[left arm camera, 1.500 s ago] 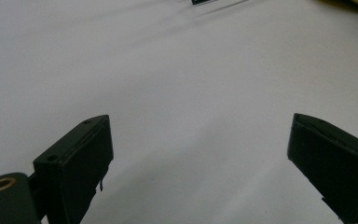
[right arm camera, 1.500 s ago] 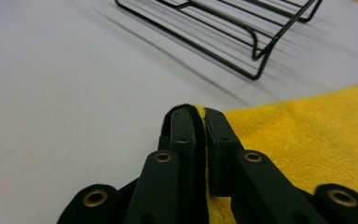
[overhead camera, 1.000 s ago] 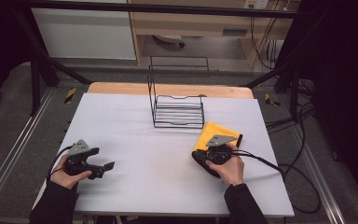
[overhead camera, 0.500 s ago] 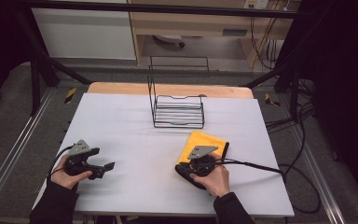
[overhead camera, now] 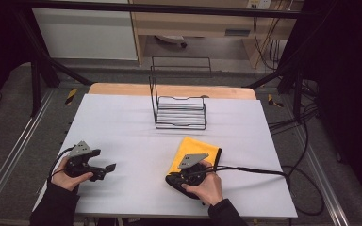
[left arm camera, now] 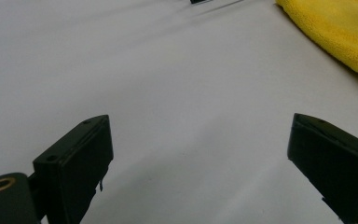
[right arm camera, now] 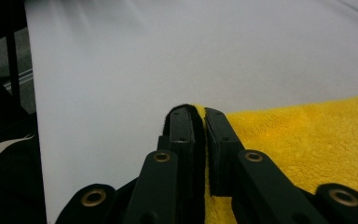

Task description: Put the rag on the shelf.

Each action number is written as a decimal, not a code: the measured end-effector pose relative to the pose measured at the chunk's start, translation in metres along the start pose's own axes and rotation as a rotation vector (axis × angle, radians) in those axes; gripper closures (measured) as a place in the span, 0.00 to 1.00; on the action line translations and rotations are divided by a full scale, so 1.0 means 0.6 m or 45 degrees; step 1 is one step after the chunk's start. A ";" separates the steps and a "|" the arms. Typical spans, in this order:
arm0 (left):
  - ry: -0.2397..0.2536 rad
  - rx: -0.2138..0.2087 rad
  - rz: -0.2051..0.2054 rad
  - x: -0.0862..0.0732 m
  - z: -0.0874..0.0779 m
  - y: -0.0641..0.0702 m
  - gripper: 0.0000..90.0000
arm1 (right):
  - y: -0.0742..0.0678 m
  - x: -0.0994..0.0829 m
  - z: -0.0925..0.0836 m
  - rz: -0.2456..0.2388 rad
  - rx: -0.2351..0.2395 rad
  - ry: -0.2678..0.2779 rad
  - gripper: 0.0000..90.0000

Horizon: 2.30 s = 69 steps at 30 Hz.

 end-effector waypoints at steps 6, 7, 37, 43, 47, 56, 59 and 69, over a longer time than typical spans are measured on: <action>-0.007 0.001 -0.009 0.002 -0.001 0.003 0.07 | -0.005 0.002 -0.002 0.020 0.036 0.013 0.76; -0.006 -0.005 -0.013 0.004 -0.002 0.005 0.08 | -0.005 0.005 -0.007 0.020 0.030 0.018 0.72; -0.122 -0.156 0.019 0.085 0.073 0.232 0.38 | 0.215 -0.094 -0.214 0.336 -0.514 0.212 0.36; -0.184 -0.185 0.057 0.076 0.099 0.278 0.46 | 0.231 -0.100 -0.207 0.355 -0.526 0.206 0.43; -0.243 -0.225 0.043 0.062 0.107 0.292 0.55 | 0.237 -0.104 -0.202 0.376 -0.522 0.206 0.47; -0.286 -0.237 0.066 0.046 0.113 0.309 0.69 | 0.243 -0.105 -0.184 0.412 -0.502 0.197 0.55; -0.301 -0.255 0.064 0.044 0.111 0.316 0.77 | 0.240 -0.104 -0.178 0.434 -0.475 0.212 0.61; -0.309 -0.255 0.063 0.043 0.110 0.323 0.90 | 0.230 -0.101 -0.171 0.498 -0.433 0.227 0.85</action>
Point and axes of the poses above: each handheld gripper's, and its own axes: z roughly forward along the jaws, x roughly out of its top, y roughly to its right, the point moved 10 cm from there along z, roughly forward along the jaws, and after that the axes turned 13 degrees about x, right-handed, at the moved point
